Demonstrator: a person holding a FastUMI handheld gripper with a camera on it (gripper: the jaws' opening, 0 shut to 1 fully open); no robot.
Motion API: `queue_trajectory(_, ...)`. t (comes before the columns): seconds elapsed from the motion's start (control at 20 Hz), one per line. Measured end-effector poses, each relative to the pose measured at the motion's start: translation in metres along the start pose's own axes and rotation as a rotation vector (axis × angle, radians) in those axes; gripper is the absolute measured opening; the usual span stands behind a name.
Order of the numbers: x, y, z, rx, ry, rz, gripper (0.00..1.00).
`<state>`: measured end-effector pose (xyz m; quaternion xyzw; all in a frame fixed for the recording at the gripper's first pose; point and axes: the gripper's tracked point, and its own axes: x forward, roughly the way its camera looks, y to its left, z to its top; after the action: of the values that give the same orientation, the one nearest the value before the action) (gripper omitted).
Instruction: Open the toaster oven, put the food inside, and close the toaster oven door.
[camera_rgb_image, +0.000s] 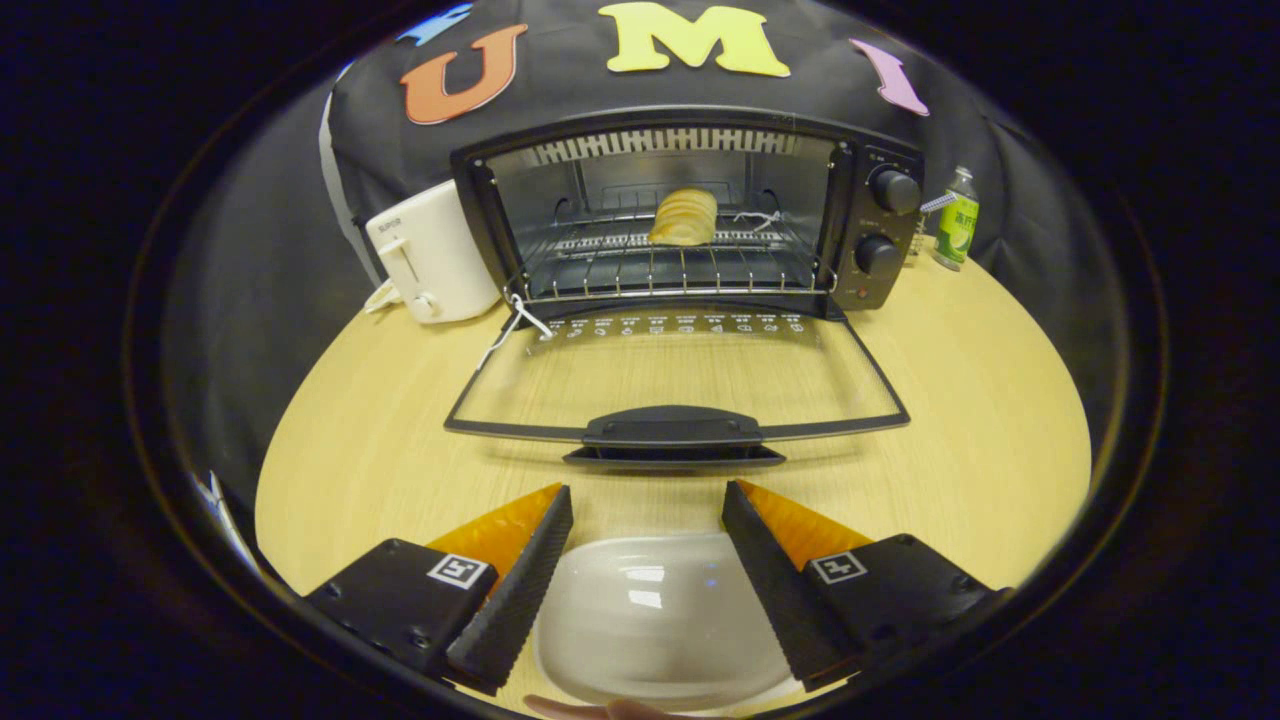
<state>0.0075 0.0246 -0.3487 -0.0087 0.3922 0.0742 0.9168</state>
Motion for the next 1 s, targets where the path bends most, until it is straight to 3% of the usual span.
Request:
queue_trajectory(0.2, 0.013, -0.002, -0.005, -0.016, 0.018, -0.075, 1.0)
queue_trajectory(0.5, 0.009, 0.0, -0.001, 0.015, -0.021, -0.061, 1.0)
queue_trajectory(1.0, -0.032, 0.002, 0.059, -0.044, -0.291, -0.066, 1.0)
